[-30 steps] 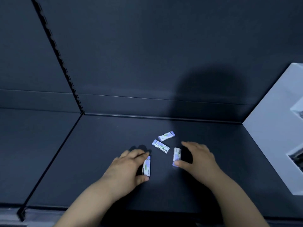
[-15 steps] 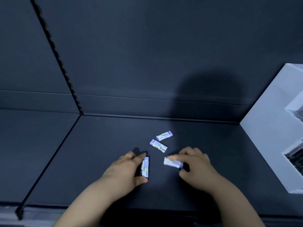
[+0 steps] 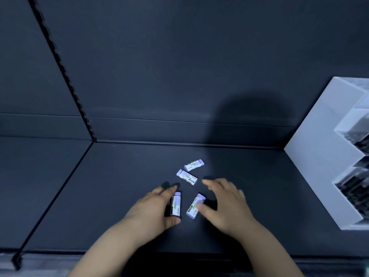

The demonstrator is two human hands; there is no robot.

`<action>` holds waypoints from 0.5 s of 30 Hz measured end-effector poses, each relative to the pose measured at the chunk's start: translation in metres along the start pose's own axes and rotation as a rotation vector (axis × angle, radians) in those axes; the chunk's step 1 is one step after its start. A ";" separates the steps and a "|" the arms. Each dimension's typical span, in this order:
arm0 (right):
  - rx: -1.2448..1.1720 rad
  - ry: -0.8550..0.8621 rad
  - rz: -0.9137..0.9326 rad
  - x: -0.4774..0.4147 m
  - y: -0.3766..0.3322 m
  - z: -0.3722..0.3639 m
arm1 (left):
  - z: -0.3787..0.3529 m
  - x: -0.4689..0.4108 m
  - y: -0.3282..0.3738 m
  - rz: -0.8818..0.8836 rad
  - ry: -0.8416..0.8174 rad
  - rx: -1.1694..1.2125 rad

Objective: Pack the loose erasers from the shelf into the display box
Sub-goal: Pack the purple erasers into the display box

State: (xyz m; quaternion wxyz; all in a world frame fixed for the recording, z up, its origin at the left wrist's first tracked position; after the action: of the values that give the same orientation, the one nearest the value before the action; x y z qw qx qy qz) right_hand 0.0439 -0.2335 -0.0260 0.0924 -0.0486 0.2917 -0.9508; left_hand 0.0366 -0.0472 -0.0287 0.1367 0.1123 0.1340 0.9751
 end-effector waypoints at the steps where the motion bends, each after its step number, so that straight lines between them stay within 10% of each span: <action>1: 0.013 -0.018 -0.037 0.001 0.003 -0.001 | 0.001 -0.001 0.001 -0.001 0.002 -0.007; 15: -0.078 -0.052 0.064 -0.001 -0.008 -0.014 | 0.005 -0.004 -0.002 -0.041 0.018 0.055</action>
State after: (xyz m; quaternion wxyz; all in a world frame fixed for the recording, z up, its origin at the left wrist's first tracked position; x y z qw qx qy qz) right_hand 0.0415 -0.2191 -0.0333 0.1286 -0.0677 0.3276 -0.9336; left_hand 0.0424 -0.0454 -0.0256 0.1524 0.1046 0.1645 0.9689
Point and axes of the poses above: each hand's wrist, its own x-axis away from the middle knuckle, its own z-axis out of the back of the hand, y = z × x, the point moved 4 cm from there along -x, towards the middle knuckle, and after that the axes turned 10 degrees about -x, right-handed, at the moved point
